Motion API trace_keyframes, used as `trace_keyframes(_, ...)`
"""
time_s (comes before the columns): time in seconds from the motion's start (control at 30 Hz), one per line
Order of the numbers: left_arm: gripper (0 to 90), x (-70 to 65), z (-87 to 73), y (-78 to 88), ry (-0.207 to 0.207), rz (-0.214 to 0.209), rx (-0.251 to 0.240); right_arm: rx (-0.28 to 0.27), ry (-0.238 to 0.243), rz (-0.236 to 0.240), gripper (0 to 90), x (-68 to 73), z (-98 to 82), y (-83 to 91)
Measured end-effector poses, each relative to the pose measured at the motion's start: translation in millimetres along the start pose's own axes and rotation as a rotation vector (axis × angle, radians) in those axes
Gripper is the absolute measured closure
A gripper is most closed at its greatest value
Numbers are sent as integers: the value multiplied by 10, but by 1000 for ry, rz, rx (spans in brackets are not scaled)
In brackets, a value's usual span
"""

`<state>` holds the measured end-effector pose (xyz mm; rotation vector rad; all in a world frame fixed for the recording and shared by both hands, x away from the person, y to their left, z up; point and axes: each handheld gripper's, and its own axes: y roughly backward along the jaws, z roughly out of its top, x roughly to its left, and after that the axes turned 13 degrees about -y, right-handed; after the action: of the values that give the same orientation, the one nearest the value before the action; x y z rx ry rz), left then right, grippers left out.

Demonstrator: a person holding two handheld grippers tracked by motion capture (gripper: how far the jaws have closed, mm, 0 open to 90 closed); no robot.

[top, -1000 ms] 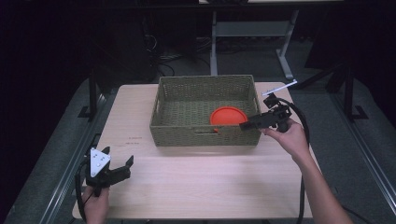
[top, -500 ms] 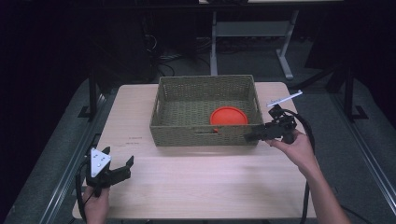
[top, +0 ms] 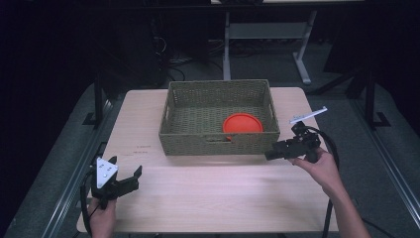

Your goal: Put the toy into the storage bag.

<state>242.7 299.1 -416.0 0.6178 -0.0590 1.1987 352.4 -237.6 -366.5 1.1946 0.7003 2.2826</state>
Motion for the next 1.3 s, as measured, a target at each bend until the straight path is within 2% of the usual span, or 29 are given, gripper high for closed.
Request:
trace_keyframes(0.27, 128, -17, 2, -11, 5, -5, -3, -9, -32, 17, 253, -142, -179, -11)
trace_keyframes(0.43, 128, -19, 2, -11, 4, -4, -2, -16, -32, 17, 251, -195, -262, -32)
trace_keyframes(0.9, 128, -26, 2, -15, 6, -3, -2, -14, -63, 2, 244, -343, -537, -58)
trace_keyframes(1.07, 128, -25, 1, -15, 7, -3, -2, -29, -89, 1, 242, -411, -645, -39)
trace_keyframes(1.3, 128, -29, 3, -16, 3, -5, 0, -43, -92, -15, 241, -446, -790, -19)
